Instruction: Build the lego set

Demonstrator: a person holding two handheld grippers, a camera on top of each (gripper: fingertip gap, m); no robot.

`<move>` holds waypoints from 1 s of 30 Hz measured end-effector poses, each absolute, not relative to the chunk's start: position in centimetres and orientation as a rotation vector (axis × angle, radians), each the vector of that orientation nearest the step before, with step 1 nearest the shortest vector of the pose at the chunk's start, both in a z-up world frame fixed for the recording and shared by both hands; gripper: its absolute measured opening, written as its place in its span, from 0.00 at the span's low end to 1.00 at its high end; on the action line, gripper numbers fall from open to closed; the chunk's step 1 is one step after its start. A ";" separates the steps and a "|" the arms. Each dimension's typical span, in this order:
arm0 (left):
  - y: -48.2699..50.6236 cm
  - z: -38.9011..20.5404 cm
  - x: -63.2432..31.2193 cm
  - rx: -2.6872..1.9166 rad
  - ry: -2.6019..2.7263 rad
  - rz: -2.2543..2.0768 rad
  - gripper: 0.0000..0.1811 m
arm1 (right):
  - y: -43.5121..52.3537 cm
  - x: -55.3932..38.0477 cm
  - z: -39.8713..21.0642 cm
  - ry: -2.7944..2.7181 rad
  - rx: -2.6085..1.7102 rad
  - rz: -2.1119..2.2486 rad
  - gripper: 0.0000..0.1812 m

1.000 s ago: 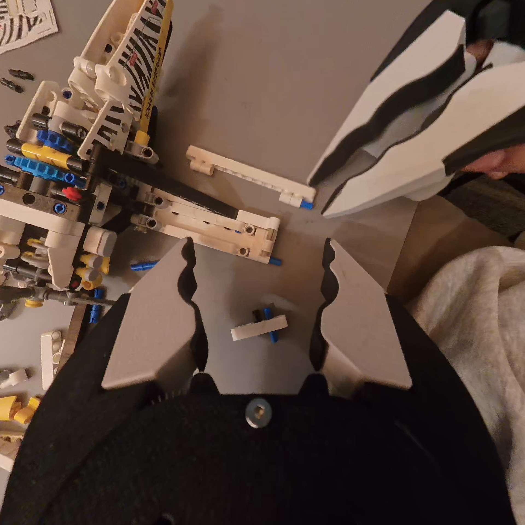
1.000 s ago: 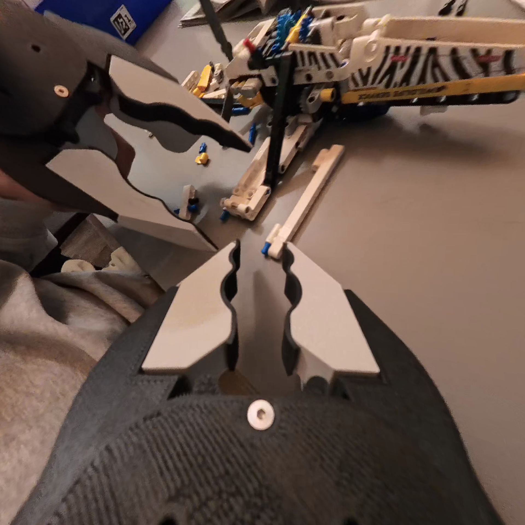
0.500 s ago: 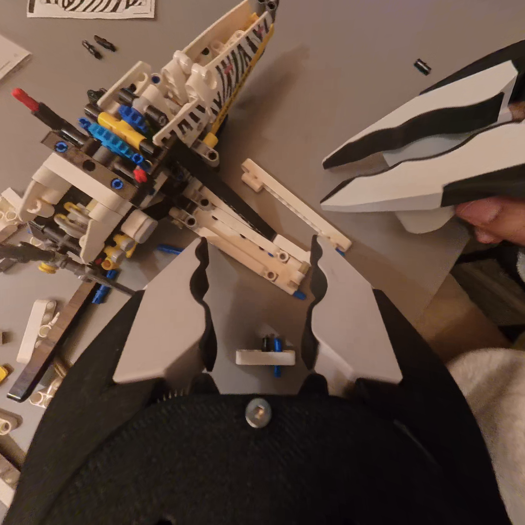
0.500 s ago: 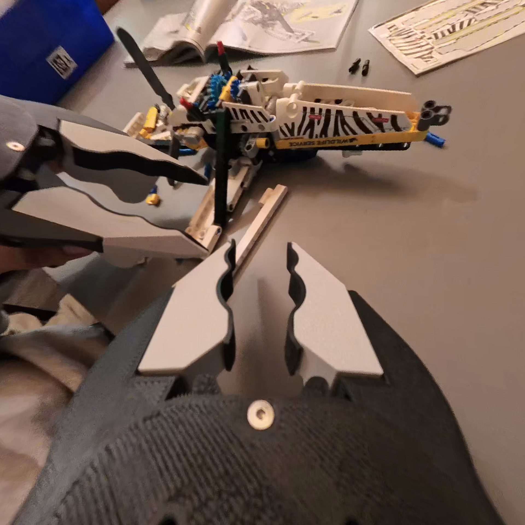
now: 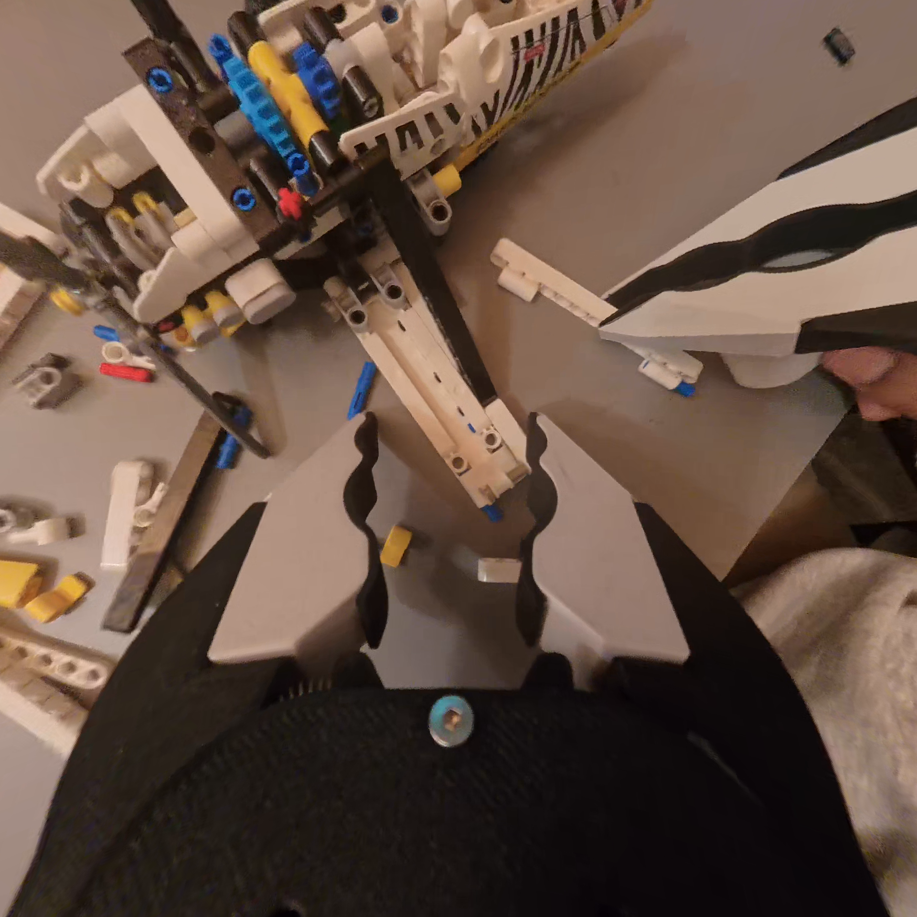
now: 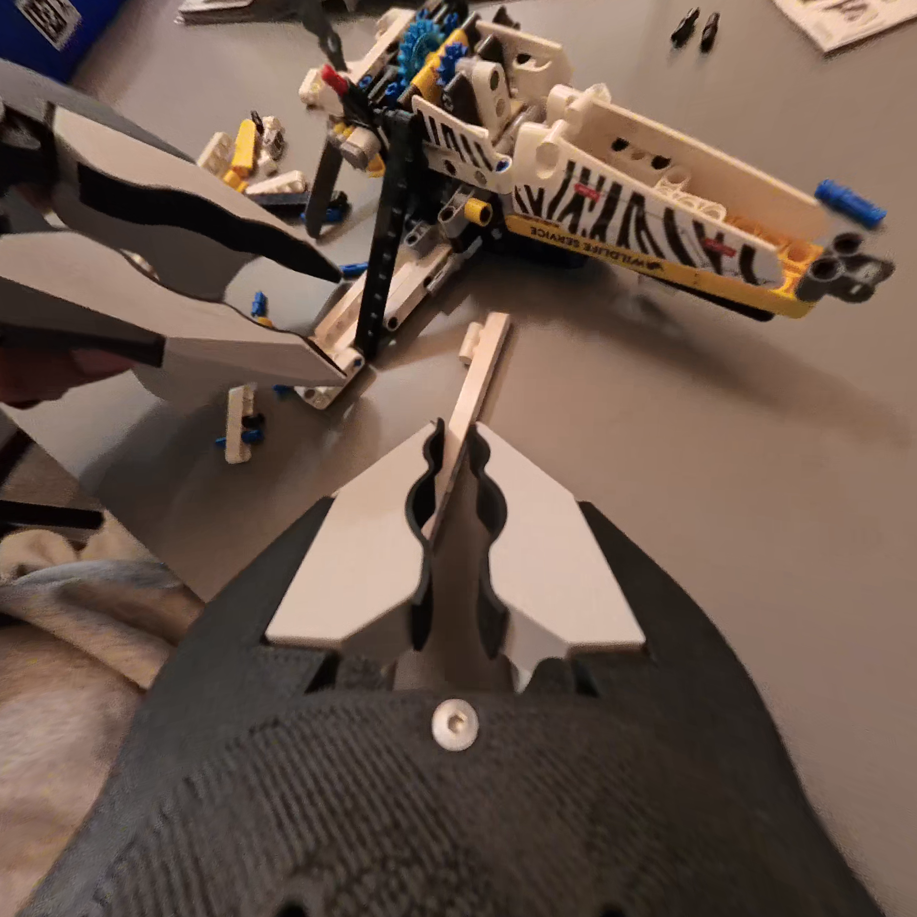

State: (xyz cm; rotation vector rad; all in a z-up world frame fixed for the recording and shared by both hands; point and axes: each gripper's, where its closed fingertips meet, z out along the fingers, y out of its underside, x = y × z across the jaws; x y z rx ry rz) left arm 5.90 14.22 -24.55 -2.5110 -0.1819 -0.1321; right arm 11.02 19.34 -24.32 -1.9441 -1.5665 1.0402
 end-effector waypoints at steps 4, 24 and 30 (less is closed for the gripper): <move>15.5 -24.6 5.7 -2.482 -0.205 -0.145 0.35 | 19.3 10.9 -24.2 -1.537 -1.960 1.061 0.04; 16.2 -24.4 4.4 -2.568 -0.264 -0.283 0.25 | 18.3 9.9 -22.3 -1.341 -1.924 1.166 0.04; 16.2 -23.7 4.5 -2.501 -0.282 -0.354 0.25 | 18.2 10.8 -22.5 -1.350 -1.916 1.175 0.04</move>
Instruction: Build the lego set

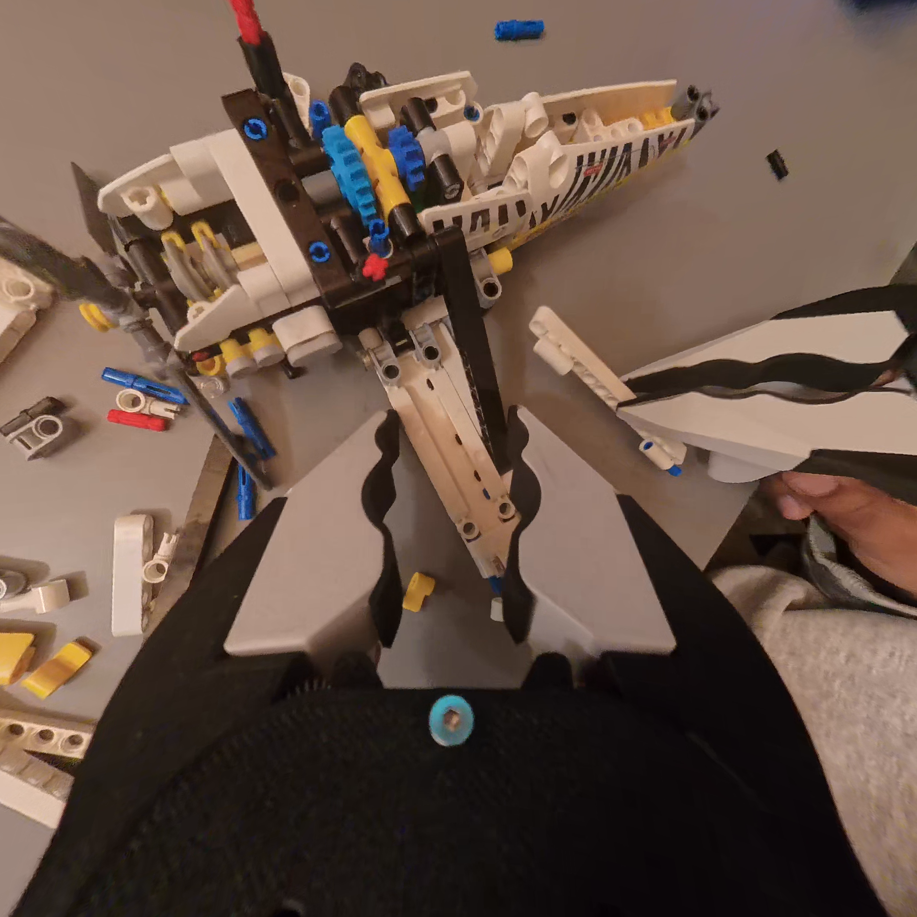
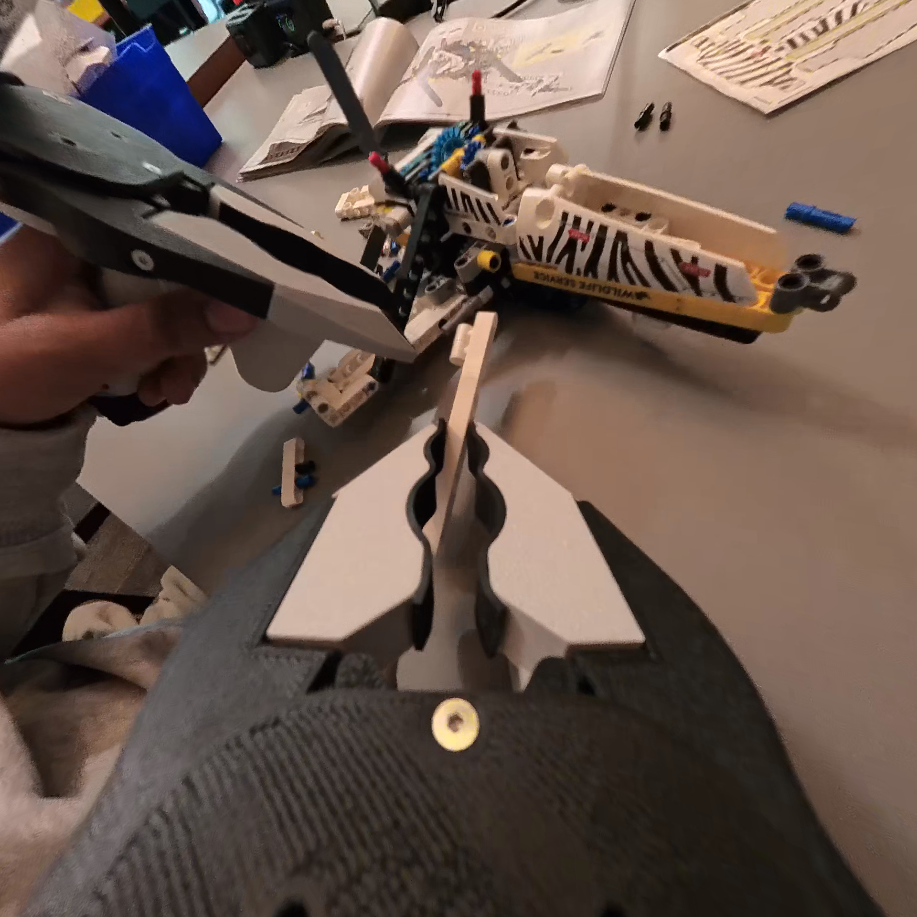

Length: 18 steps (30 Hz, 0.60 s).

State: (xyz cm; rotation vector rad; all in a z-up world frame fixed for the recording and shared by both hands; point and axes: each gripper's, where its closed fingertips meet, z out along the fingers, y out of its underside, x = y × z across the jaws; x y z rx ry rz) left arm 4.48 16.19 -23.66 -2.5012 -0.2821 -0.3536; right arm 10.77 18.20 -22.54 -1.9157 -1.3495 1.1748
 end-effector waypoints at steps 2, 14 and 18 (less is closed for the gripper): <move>16.1 -23.4 4.5 -2.489 -0.293 -0.391 0.25 | 18.2 11.4 -23.3 -1.399 -1.927 1.098 0.04; 15.6 -22.5 4.4 -2.521 -0.327 -0.535 0.25 | 12.7 8.9 -18.8 -1.690 -1.113 0.893 0.24; 15.5 -22.2 4.3 -2.522 -0.335 -0.565 0.25 | 11.2 7.8 -19.9 -1.842 -0.872 0.655 0.21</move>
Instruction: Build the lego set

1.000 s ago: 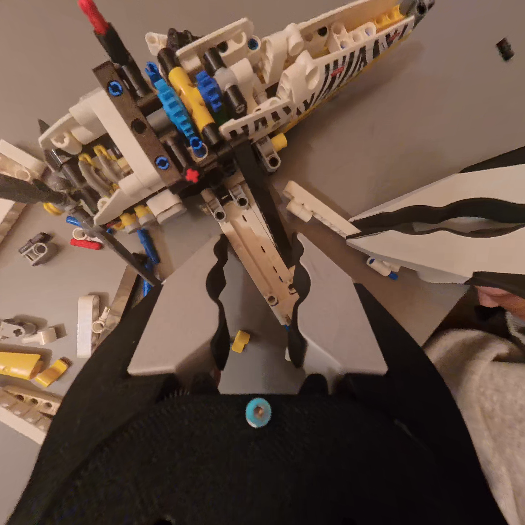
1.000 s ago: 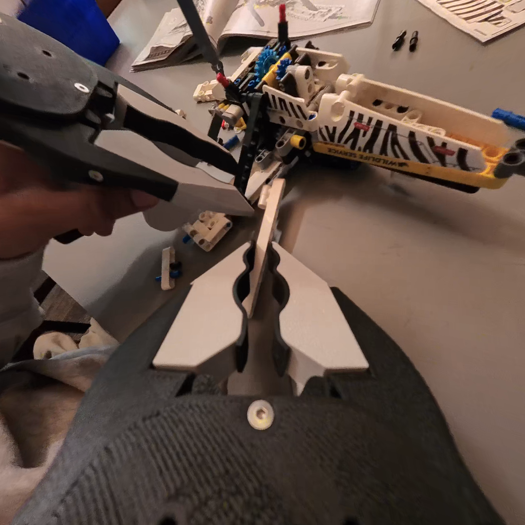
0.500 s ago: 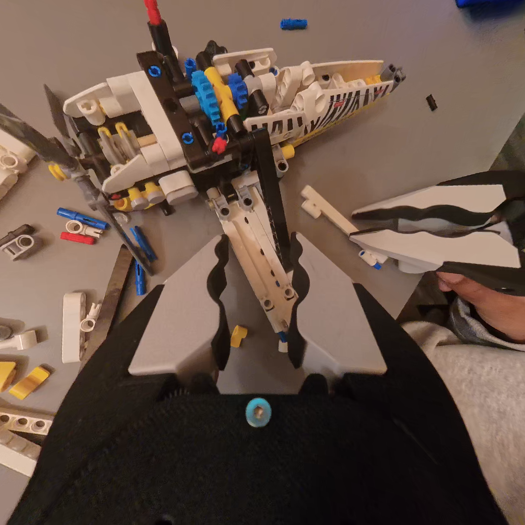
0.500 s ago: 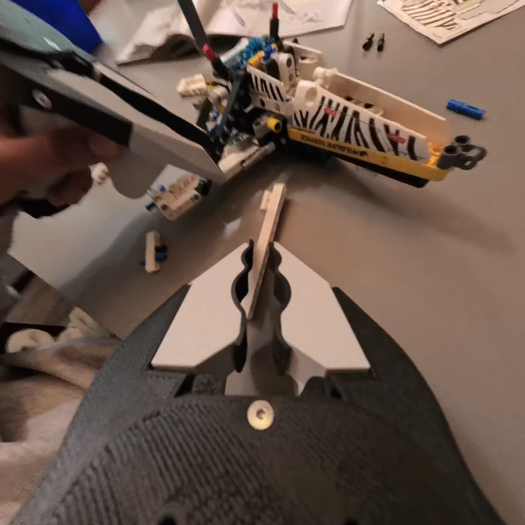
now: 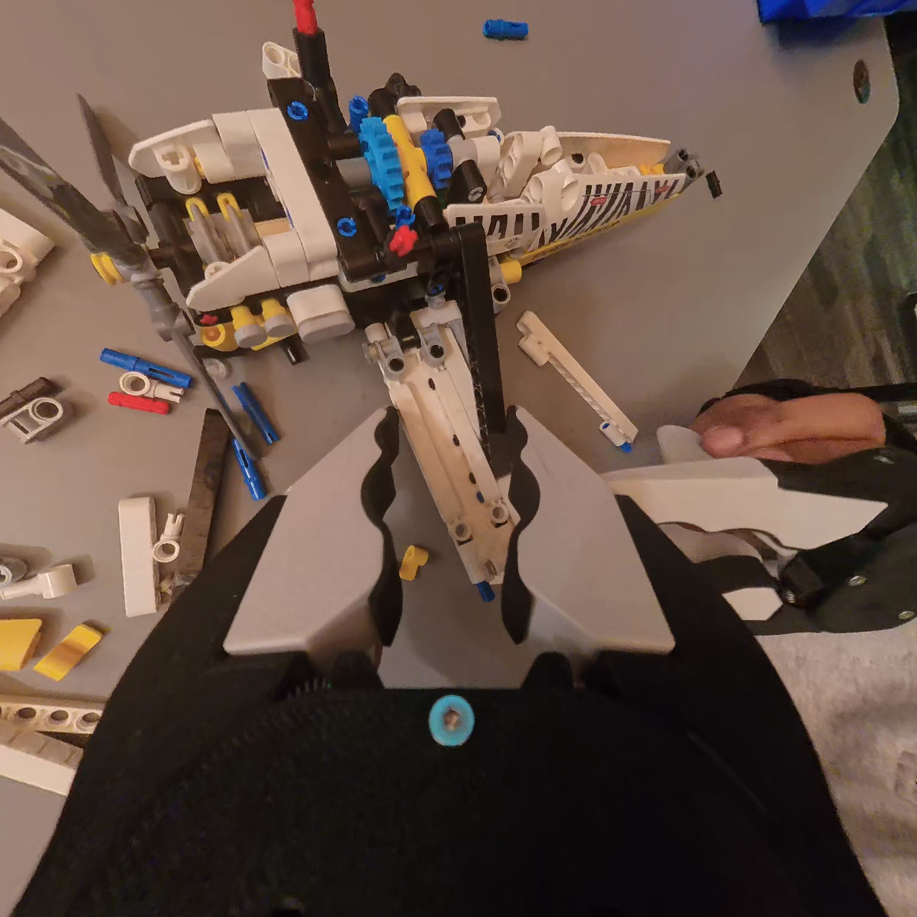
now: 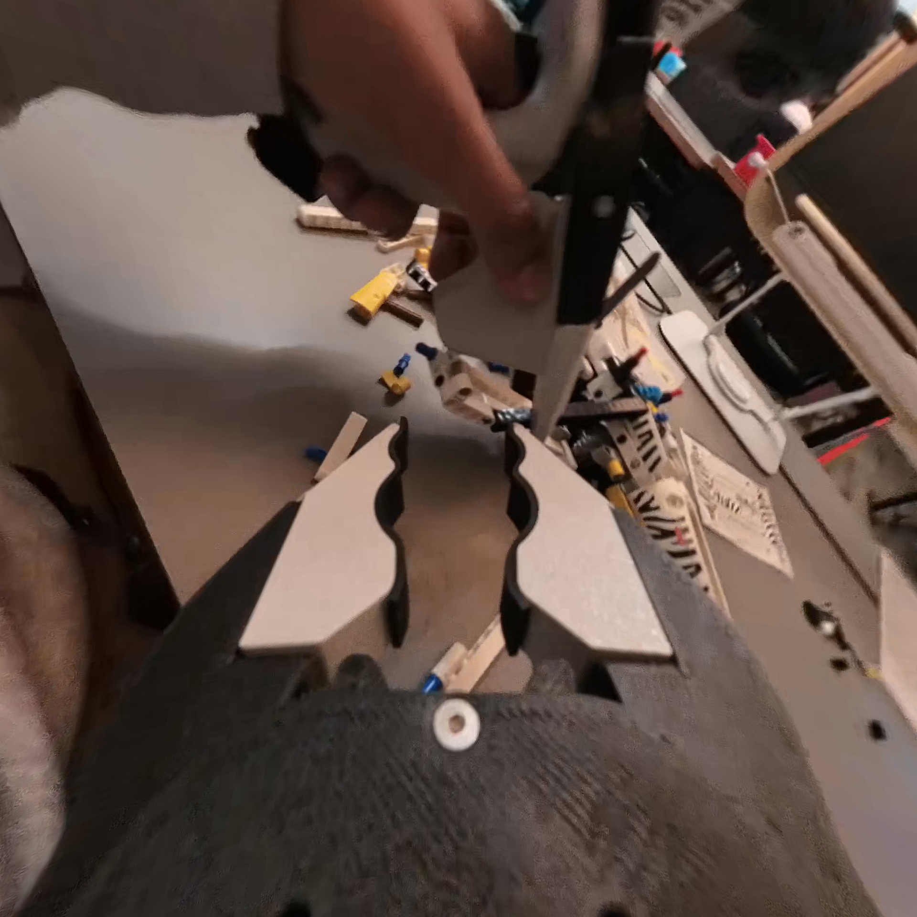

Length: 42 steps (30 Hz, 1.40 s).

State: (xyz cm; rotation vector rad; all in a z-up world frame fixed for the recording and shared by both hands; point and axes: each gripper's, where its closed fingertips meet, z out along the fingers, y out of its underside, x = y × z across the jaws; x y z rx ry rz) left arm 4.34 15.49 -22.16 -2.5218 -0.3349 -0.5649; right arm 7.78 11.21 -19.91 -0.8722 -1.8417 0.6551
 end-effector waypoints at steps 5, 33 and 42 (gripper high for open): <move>15.5 -22.0 4.7 -2.512 -0.332 -0.599 0.25 | 11.1 6.1 -20.3 -1.890 -0.656 0.461 0.22; 18.1 -17.8 9.4 -1.757 0.791 0.287 0.14 | 16.3 10.6 -14.7 -1.672 -0.806 0.947 0.08; 18.3 -16.8 8.7 -1.711 0.755 0.218 0.04 | 19.7 13.7 -12.1 -1.515 -0.866 1.146 0.13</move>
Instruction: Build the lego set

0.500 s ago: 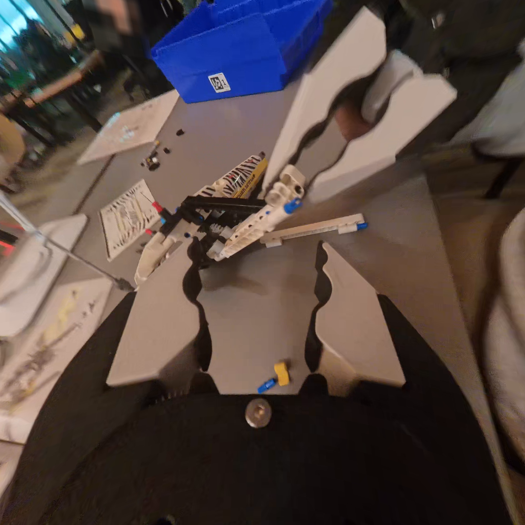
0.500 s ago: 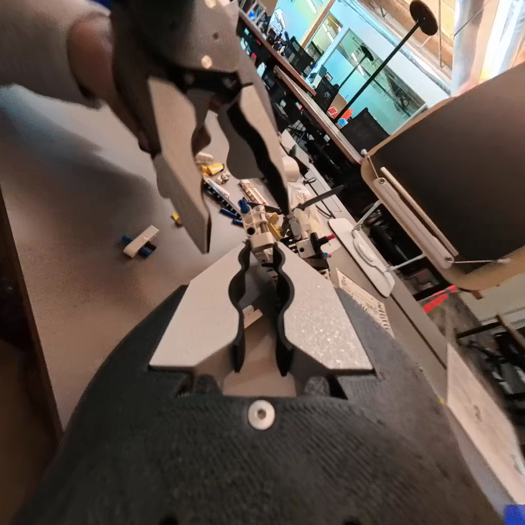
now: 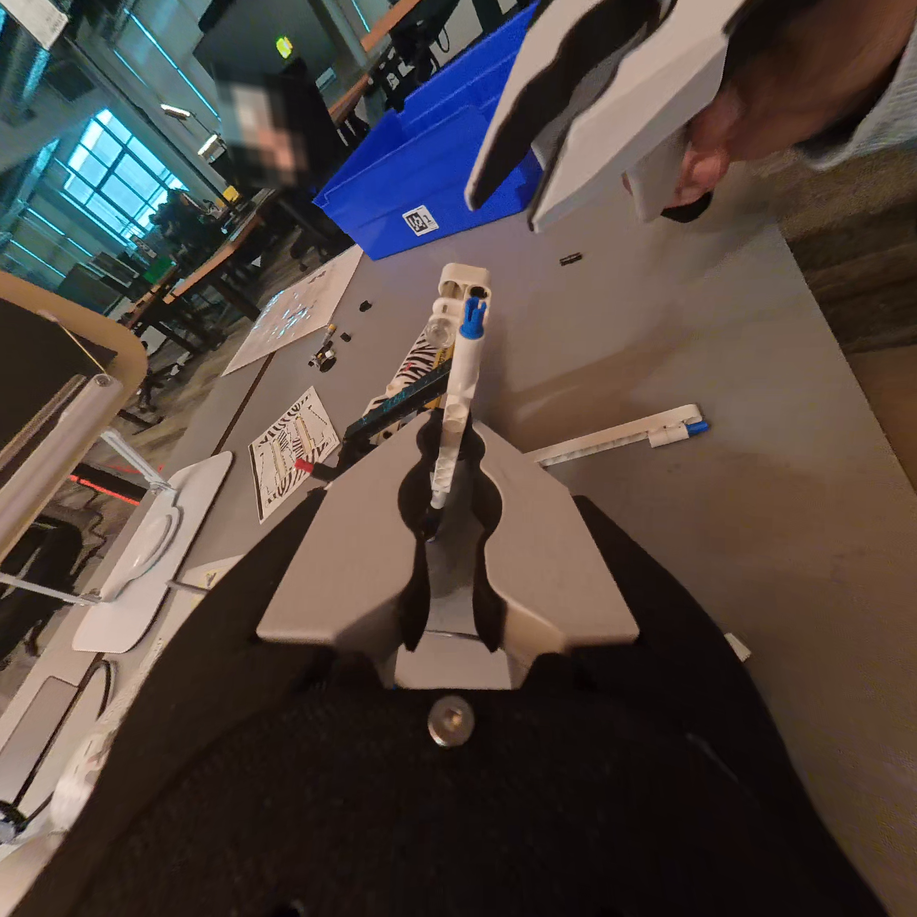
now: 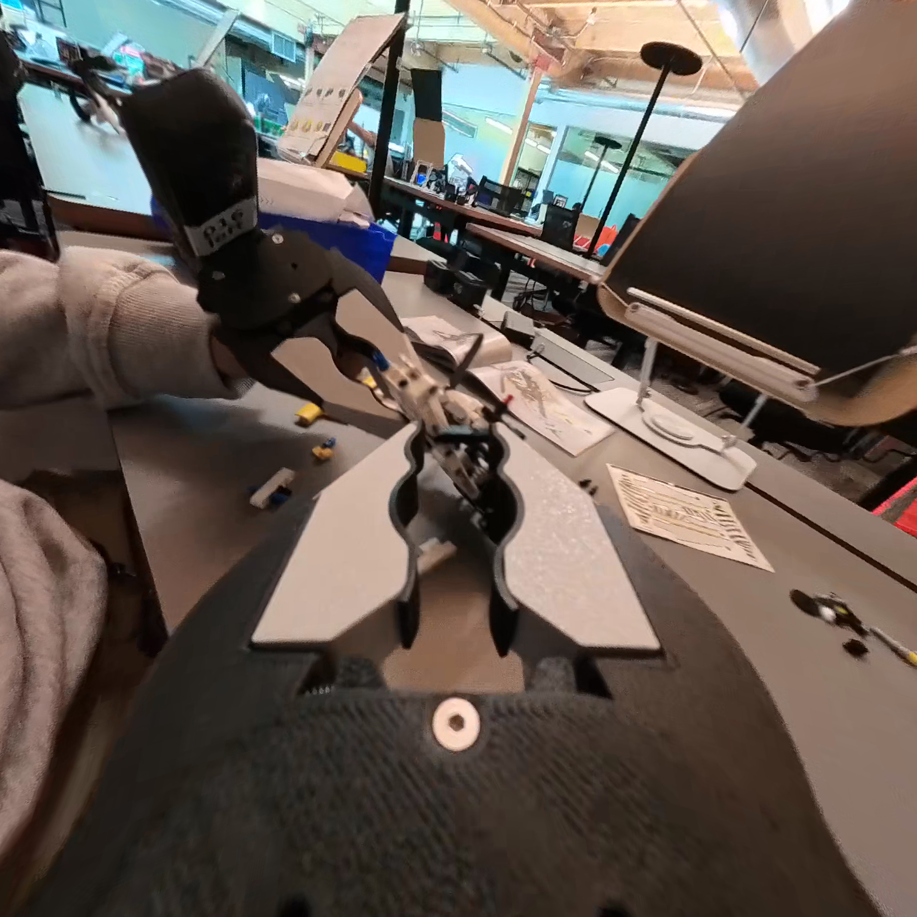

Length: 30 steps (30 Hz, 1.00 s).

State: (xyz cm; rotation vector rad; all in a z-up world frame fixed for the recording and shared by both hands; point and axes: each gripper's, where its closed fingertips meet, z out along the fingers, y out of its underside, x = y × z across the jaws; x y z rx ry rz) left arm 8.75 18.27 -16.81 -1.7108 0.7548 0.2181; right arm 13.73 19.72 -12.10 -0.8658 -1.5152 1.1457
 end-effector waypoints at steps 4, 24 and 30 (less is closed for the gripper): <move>18.3 -16.4 8.4 -1.707 0.747 0.145 0.03 | 22.1 14.3 -16.6 -1.750 -0.744 0.778 0.15; 17.2 -16.9 8.7 -1.736 0.753 0.059 0.04 | 13.0 15.9 -24.3 -2.433 -0.804 1.015 0.35; 17.1 -16.9 8.7 -1.726 0.739 0.057 0.04 | 10.7 18.1 -24.2 -2.431 -0.945 1.109 0.39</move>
